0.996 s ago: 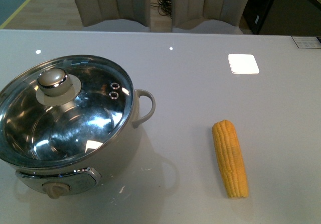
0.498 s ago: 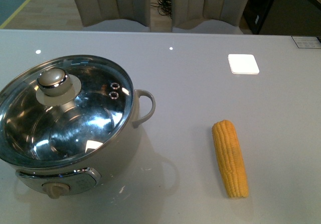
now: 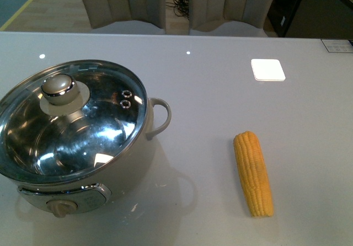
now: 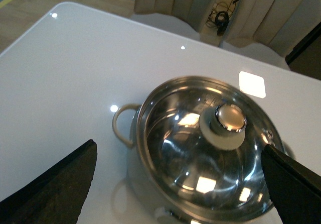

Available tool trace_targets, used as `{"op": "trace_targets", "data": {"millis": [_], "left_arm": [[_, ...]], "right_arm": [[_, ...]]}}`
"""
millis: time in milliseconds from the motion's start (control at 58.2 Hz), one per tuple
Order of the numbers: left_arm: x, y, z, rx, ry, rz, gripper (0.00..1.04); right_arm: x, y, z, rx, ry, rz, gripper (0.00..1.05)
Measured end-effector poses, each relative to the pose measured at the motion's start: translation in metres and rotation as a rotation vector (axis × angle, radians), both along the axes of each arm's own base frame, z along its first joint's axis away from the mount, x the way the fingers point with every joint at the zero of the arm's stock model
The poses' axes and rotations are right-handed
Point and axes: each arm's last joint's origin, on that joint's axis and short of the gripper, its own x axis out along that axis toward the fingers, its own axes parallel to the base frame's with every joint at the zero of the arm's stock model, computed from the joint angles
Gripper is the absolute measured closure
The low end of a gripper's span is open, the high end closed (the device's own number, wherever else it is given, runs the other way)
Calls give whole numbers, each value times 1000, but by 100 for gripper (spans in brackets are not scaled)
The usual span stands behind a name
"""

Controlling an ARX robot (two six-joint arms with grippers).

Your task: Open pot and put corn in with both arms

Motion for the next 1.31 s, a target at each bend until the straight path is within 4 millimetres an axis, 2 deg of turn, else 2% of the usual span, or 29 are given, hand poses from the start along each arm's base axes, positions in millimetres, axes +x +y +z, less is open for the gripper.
{"op": "trace_targets", "data": {"millis": [155, 378, 618, 738, 927, 1305], "left_arm": [[40, -15, -7, 28, -15, -79, 7], [100, -38, -38, 104, -9, -156, 7], [141, -48, -71, 168, 33, -188, 7], [151, -52, -84, 203, 57, -203, 7], [152, -57, -98, 224, 87, -213, 7], [149, -68, -108, 227, 108, -204, 7]], "right_arm": [[0, 0, 0, 0, 0, 0, 9], [0, 0, 0, 0, 0, 0, 9], [0, 0, 0, 0, 0, 0, 9], [0, 0, 0, 0, 0, 0, 9], [0, 0, 0, 0, 0, 0, 9], [0, 0, 0, 0, 0, 0, 9]]}}
